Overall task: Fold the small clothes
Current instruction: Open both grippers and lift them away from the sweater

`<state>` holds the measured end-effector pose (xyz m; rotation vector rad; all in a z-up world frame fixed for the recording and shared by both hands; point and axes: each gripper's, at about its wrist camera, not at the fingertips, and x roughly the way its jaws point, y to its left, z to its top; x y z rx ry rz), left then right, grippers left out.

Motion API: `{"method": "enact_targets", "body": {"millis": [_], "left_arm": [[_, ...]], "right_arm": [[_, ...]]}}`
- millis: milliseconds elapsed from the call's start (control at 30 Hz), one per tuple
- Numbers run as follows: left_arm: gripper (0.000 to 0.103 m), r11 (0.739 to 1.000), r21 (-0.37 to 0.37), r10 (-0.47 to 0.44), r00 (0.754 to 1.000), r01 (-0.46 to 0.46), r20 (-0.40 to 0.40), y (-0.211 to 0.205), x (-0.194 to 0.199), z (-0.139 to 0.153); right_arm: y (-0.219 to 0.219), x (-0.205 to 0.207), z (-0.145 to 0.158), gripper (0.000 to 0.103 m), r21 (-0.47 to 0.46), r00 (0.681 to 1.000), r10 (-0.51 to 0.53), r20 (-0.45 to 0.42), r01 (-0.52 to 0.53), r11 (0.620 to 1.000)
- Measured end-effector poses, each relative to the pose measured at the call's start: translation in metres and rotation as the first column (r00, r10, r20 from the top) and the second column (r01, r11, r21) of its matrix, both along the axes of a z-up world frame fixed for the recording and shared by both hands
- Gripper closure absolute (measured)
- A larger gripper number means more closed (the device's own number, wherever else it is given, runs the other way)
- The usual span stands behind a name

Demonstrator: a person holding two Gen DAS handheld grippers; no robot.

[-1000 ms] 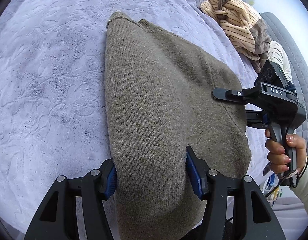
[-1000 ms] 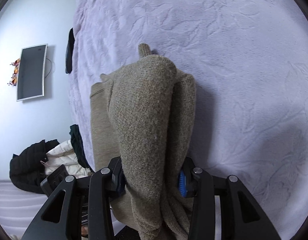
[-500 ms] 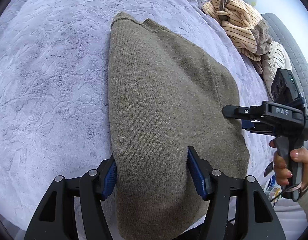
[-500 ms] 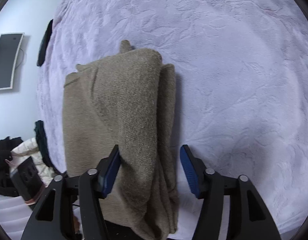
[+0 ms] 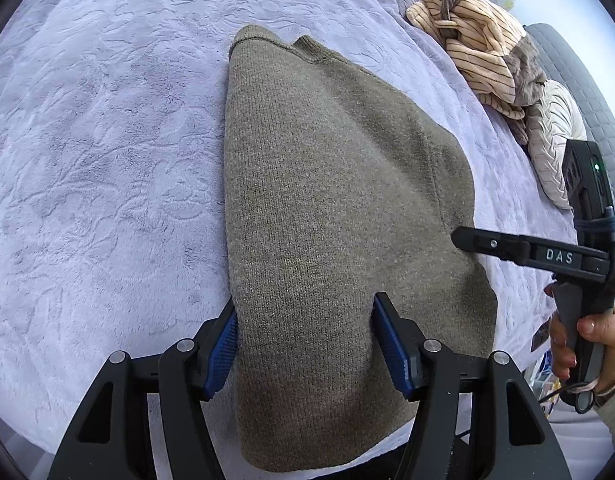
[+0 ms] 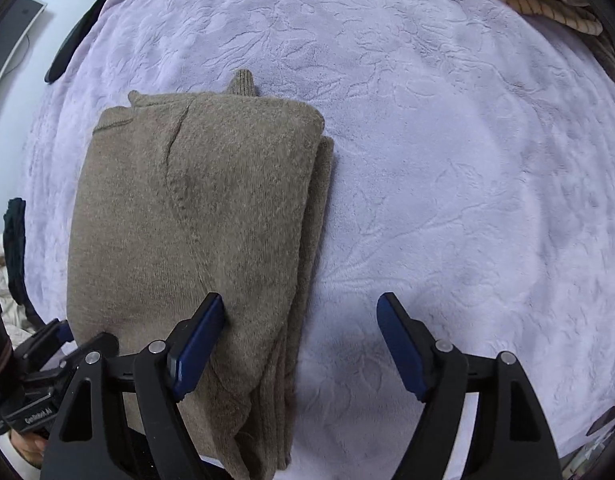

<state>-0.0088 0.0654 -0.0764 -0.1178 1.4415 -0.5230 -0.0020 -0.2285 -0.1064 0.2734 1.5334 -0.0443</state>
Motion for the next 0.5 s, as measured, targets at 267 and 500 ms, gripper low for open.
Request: {"method": "enact_targets", "body": {"millis": [267,500], "left_arm": [[0.039,1.0,0.002,0.001,1.0,-0.001,0.002,0.003,-0.001,0.001],[0.039,1.0,0.016,0.004,1.0,-0.004,0.001,0.006,-0.002,0.007]], "right_arm": [[-0.014,-0.028,0.013,0.023,-0.003,0.998,-0.058,-0.012,0.058,0.998],[-0.008,-0.051,0.032,0.022,-0.001,0.996,-0.09,-0.009,0.09,0.996]]}}
